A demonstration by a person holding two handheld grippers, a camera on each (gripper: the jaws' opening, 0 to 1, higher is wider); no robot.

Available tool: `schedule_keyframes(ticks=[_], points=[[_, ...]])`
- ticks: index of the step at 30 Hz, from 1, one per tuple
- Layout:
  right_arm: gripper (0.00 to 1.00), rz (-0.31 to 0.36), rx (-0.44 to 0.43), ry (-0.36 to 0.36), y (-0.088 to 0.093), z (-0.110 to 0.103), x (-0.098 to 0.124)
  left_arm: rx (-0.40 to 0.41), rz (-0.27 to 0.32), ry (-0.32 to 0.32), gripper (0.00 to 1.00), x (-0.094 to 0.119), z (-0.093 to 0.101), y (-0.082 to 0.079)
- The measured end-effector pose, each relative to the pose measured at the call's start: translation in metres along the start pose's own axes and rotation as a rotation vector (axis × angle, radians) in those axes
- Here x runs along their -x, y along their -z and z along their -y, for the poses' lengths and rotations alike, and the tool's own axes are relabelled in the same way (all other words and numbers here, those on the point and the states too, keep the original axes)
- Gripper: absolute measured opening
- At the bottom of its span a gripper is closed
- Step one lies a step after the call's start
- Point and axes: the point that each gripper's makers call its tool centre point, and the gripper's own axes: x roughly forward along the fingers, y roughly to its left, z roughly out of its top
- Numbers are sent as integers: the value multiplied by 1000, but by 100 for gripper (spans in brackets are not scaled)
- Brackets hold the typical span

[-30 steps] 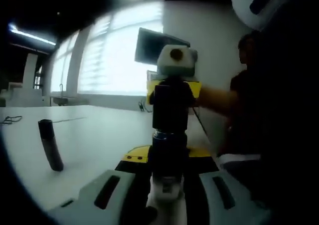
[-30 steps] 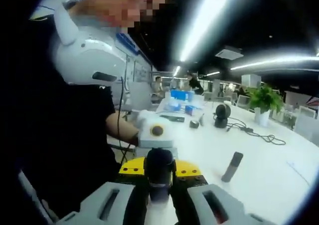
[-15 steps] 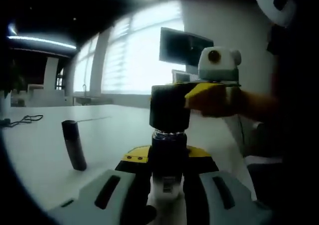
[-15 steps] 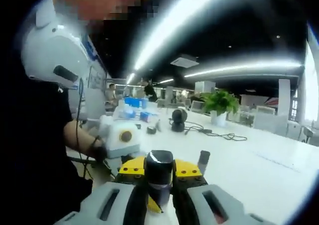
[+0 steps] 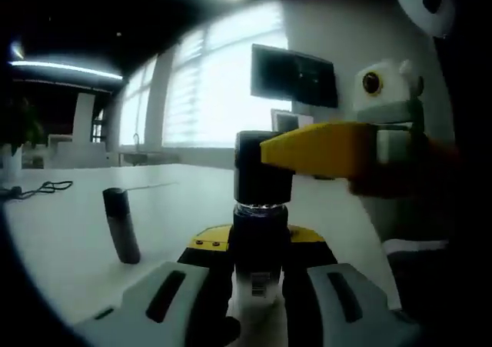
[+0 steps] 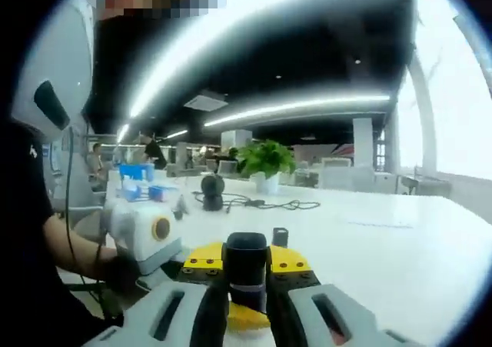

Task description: Pick up cosmetic bottle twist off cap place on table pick up cap screw tight cap place on table

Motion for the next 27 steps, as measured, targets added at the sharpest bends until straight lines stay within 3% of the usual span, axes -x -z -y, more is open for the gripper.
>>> schedule_keyframes(ticks=[7, 17, 20, 23, 27], points=[[11, -12, -4, 94, 1, -1, 1, -8, -10, -21, 14, -2, 0, 0], [12, -11, -14, 92, 0, -3, 2, -12, -32, -7, 14, -2, 0, 1], [12, -10, -22, 85, 0, -3, 2, -5, -14, 7, 14, -2, 1, -1], [12, -10, -23, 85, 0, -3, 2, 49, 61, 13, 14, 1, 1, -14], [12, -9, -27, 85, 0, -3, 2, 48, 48, 12, 14, -1, 0, -9]])
